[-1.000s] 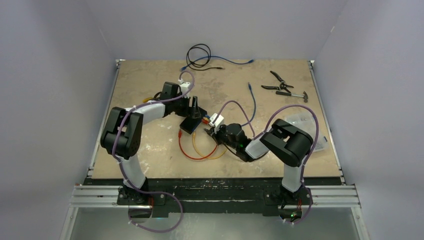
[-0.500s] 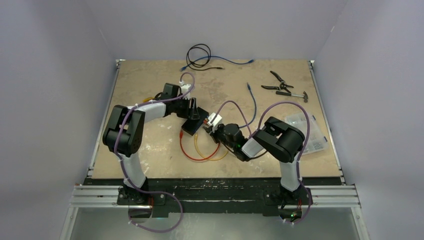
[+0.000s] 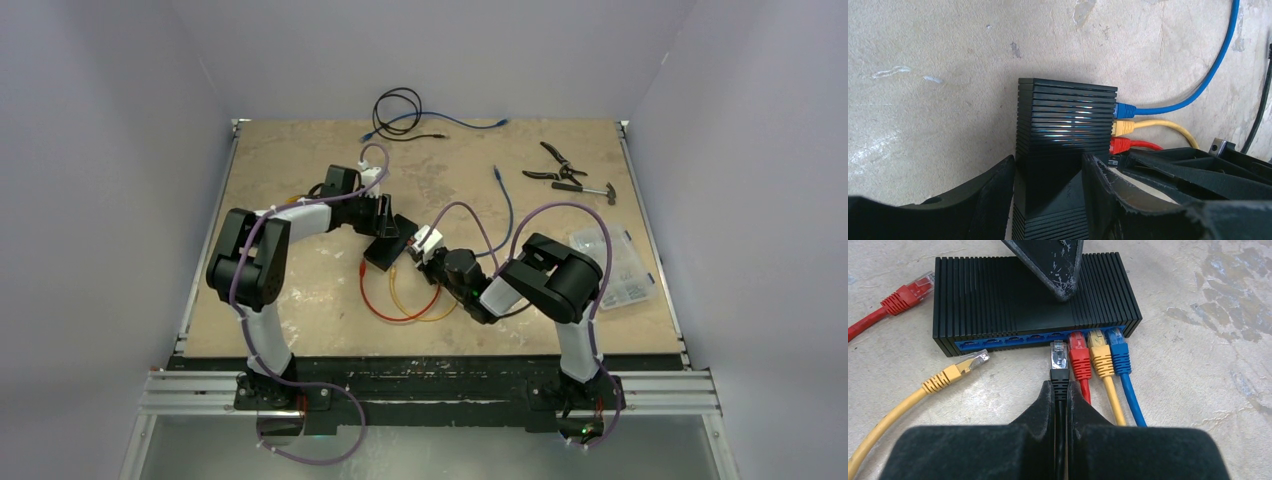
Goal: Insert the plug into the switch port
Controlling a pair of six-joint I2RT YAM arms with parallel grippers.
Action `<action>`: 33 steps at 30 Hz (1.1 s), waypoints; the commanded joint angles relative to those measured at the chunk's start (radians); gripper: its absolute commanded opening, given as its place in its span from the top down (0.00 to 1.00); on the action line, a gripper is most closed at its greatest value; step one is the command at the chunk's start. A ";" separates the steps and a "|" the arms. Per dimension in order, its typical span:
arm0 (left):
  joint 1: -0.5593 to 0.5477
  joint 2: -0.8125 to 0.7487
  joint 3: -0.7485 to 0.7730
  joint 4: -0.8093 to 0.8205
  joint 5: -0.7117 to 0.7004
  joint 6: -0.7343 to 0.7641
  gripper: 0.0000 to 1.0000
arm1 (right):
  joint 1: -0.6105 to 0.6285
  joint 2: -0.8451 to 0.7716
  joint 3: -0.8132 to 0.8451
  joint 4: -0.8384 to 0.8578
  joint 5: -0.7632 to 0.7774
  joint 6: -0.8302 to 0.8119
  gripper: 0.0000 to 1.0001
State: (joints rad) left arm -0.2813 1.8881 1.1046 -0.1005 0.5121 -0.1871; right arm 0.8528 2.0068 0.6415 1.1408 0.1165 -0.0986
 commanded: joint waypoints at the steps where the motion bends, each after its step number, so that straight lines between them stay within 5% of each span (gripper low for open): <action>1: 0.001 0.032 0.018 -0.044 0.003 0.033 0.52 | 0.012 0.001 0.031 0.060 0.029 -0.035 1.00; 33: 0.001 0.046 0.031 -0.071 0.006 0.044 0.52 | 0.052 -0.054 0.058 0.071 0.114 -0.065 1.00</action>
State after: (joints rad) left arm -0.2813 1.9011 1.1278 -0.1284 0.5232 -0.1711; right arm 0.8967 2.0010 0.6586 1.1355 0.1963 -0.1581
